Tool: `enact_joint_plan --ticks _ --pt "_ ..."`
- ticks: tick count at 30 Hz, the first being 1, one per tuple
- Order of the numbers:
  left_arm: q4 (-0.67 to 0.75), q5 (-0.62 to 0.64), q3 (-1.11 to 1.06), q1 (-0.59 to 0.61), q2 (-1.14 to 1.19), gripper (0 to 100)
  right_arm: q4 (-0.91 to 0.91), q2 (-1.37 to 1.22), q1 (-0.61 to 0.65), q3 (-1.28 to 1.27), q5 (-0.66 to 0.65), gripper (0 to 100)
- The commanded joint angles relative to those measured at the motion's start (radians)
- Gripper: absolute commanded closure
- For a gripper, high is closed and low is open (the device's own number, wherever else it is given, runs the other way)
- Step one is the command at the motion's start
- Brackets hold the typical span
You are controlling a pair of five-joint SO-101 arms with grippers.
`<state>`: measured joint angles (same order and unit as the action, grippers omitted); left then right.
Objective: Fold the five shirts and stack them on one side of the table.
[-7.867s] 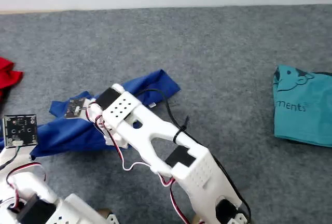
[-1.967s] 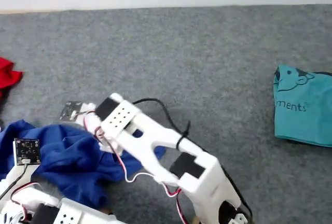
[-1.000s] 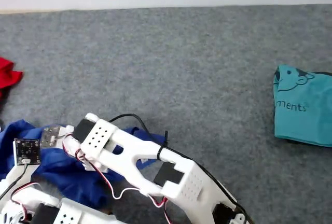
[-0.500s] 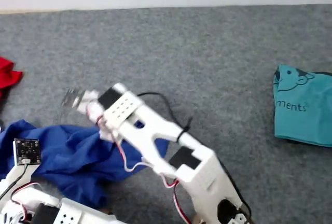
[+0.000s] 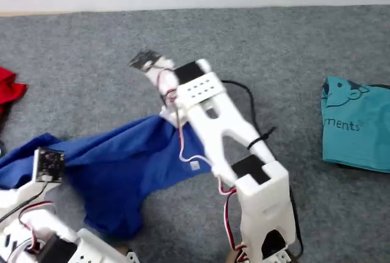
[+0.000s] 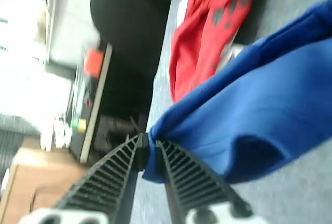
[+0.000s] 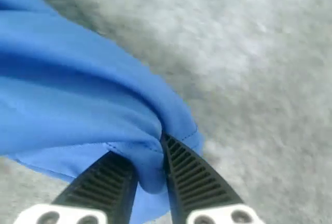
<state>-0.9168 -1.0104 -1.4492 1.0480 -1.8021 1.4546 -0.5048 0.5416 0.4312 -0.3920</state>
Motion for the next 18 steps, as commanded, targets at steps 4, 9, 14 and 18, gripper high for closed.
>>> enact_joint_plan --ticks 4,9,14,18 --pt "0.272 0.002 -0.007 -0.226 -0.011 100 -0.01 0.074 -0.139 0.048 -0.028 98.8" --pt "0.535 -0.005 -0.113 -0.417 -0.008 100 -0.007 0.074 -0.219 0.048 -0.04 98.8" --pt "0.703 -0.13 -0.234 -0.545 -0.011 100 -0.025 0.065 -0.291 0.046 -0.04 98.7" --pt "0.707 -0.14 -0.232 -0.566 -0.011 100 -0.005 0.082 -0.308 0.048 -0.04 91.7"
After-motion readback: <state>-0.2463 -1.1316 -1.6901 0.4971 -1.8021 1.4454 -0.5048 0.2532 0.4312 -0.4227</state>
